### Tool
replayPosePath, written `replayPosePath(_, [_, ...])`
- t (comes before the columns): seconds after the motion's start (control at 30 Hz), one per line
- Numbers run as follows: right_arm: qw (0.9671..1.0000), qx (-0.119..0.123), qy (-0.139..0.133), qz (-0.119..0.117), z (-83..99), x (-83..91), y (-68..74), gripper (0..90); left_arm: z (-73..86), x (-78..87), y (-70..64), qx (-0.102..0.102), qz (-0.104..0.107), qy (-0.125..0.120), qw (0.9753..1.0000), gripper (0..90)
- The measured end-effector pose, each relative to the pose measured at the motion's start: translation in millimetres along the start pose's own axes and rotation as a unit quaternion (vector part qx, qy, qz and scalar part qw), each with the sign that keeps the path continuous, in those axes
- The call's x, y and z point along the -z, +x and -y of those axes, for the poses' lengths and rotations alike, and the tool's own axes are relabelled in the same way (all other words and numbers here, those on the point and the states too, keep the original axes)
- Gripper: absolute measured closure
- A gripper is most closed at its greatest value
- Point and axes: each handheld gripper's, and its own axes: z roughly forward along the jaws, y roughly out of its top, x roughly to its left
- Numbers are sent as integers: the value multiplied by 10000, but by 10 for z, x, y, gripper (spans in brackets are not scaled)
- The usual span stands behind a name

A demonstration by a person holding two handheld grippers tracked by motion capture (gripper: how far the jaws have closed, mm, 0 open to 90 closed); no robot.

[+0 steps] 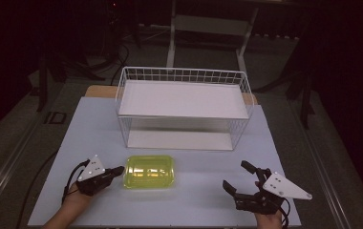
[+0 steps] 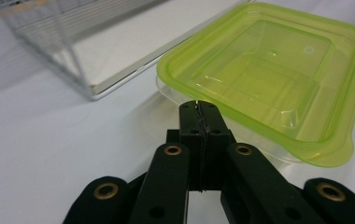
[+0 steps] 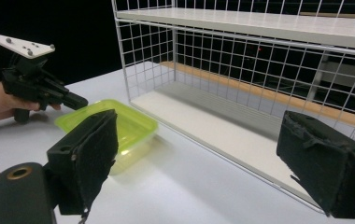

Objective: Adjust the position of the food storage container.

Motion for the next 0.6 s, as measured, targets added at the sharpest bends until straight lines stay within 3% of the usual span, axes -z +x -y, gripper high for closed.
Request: replayPosePath(0.6, [9999, 67, 33, 67, 13, 4, -5, 137, -187, -381, -218, 25, 391, -93, 9992, 900])
